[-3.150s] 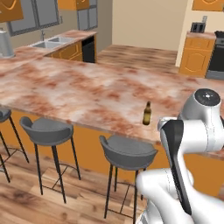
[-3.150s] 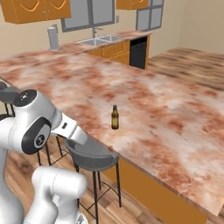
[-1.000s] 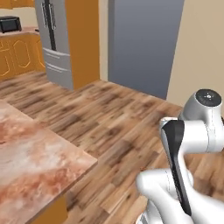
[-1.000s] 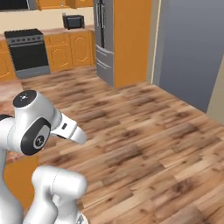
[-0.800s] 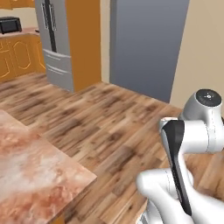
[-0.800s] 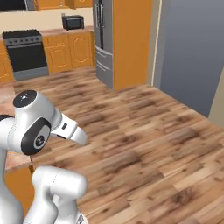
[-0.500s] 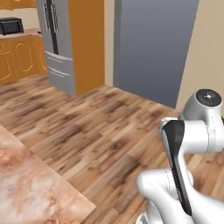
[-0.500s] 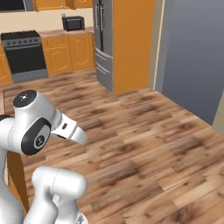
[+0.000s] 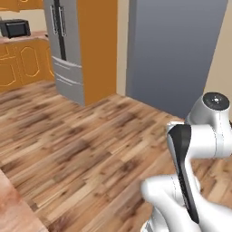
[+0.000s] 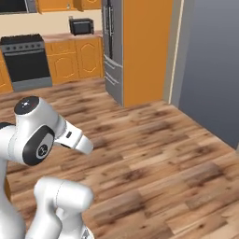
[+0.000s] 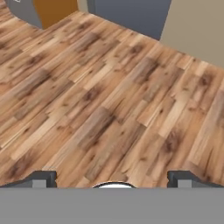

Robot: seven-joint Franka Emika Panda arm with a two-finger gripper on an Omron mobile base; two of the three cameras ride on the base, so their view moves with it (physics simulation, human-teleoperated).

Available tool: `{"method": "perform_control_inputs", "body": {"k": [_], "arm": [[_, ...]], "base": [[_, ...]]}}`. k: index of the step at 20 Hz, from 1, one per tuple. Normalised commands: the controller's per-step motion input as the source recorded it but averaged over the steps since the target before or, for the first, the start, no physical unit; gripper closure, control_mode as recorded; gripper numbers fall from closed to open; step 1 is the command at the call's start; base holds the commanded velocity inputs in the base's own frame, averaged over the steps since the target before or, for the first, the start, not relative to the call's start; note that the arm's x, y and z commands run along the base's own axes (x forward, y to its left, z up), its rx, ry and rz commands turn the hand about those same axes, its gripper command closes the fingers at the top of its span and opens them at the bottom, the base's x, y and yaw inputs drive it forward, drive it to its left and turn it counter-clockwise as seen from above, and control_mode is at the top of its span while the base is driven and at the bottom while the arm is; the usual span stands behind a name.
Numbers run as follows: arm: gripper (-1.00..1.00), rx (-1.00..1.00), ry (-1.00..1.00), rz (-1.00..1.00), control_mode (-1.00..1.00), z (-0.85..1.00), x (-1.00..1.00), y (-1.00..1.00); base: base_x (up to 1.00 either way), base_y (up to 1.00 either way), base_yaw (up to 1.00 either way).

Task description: Get the candle and the beer from the cabinet and move them to the dining counter.

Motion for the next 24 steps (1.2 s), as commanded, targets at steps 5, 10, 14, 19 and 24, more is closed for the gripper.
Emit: {"method": "perform_control_inputs", "body": {"k": [5,10,14,19,24], "arm": [[-1.0,0.0,0.0,0.0,1.0,0.0,0.0,0.0],[-1.0,0.0,0.0,0.0,1.0,0.0,0.0,0.0],[-1.0,0.0,0.0,0.0,1.0,0.0,0.0,0.0],[-1.0,0.0,0.0,0.0,1.0,0.0,0.0,0.0],[-1.0,0.0,0.0,0.0,1.0,0.0,0.0,0.0]], "base": [[0.89,-0.15,0.15],[0.89,-0.14,0.16],[0.88,-0.05,0.25],[0.86,-0.03,0.3],[0.77,-0.02,0.29]]}}
